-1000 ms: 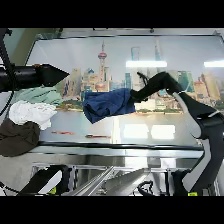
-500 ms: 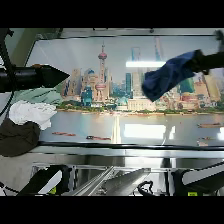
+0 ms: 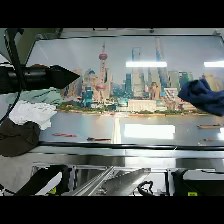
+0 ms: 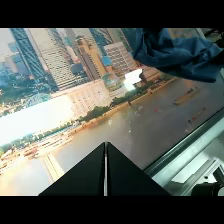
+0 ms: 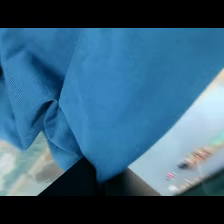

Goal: Fold the shirts.

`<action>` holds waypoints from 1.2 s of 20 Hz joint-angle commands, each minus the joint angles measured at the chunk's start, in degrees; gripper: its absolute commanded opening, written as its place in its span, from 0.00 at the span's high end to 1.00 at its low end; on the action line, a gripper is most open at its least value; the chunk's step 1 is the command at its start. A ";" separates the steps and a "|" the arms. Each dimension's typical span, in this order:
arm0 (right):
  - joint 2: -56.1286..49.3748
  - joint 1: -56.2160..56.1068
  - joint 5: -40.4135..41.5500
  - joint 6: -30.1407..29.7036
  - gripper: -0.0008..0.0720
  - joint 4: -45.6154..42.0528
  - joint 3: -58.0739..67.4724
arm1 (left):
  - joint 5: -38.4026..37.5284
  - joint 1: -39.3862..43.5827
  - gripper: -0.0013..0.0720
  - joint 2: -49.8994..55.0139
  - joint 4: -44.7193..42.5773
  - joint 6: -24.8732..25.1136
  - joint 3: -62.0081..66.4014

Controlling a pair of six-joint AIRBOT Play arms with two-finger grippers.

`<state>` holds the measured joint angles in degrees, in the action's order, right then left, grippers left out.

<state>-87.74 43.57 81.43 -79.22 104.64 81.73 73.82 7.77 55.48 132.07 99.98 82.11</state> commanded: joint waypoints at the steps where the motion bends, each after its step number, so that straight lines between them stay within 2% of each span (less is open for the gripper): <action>1: 7.76 3.41 -8.94 4.98 0.97 -5.95 -18.53 | -3.61 4.48 0.97 0.02 -0.15 0.02 -0.02; 4: 9.62 3.19 -13.38 5.53 0.96 -1.86 -29.73 | -5.07 6.47 0.97 0.02 -0.15 0.02 -0.02; 8: 9.64 3.23 -11.58 -0.04 0.95 0.57 -31.32 | -5.31 6.58 0.97 0.02 -0.13 0.02 -0.02; 9: 9.62 3.26 -10.01 -1.97 0.73 0.55 -30.45 | -5.33 6.54 0.97 0.02 -0.13 0.02 -0.02; 10: 9.62 3.30 -7.96 -3.19 0.33 0.26 -28.94 | -5.33 6.54 0.97 0.02 -0.13 0.02 -0.02; 11: 9.62 3.41 -5.07 -3.30 0.19 -0.39 -26.71 | -5.35 6.54 0.97 0.02 -0.13 0.02 -0.02; 12: 9.62 3.43 -1.36 -3.30 0.19 -1.16 -23.17 | -5.46 6.54 0.97 0.00 -0.13 0.02 -0.02; 16: 10.12 2.23 13.62 -0.09 0.19 -1.73 -4.85 | -7.45 6.54 0.97 0.02 -0.50 0.02 -0.02; 18: 12.02 -1.03 12.85 -0.13 0.20 1.25 1.11 | -8.44 6.14 0.97 0.02 -0.52 0.02 -0.02; 19: 13.62 -3.63 10.19 -1.07 0.29 3.80 2.32 | -8.48 5.55 0.97 0.02 -0.52 0.02 -0.02; 20: 15.34 -6.29 7.34 -3.58 0.77 6.95 2.43 | -8.31 4.74 0.97 0.02 -0.55 0.02 -0.02; 21: 16.85 -9.49 4.59 -4.94 0.93 9.33 2.43 | -8.15 3.76 0.97 0.02 -0.55 0.02 -0.07; 24: 20.50 -21.53 0.11 -7.08 0.96 12.20 2.38 | -6.75 1.36 0.97 0.22 -0.59 0.02 -0.09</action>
<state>-70.46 31.24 86.06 -83.66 112.46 82.70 66.06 11.03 55.53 131.50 99.98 82.06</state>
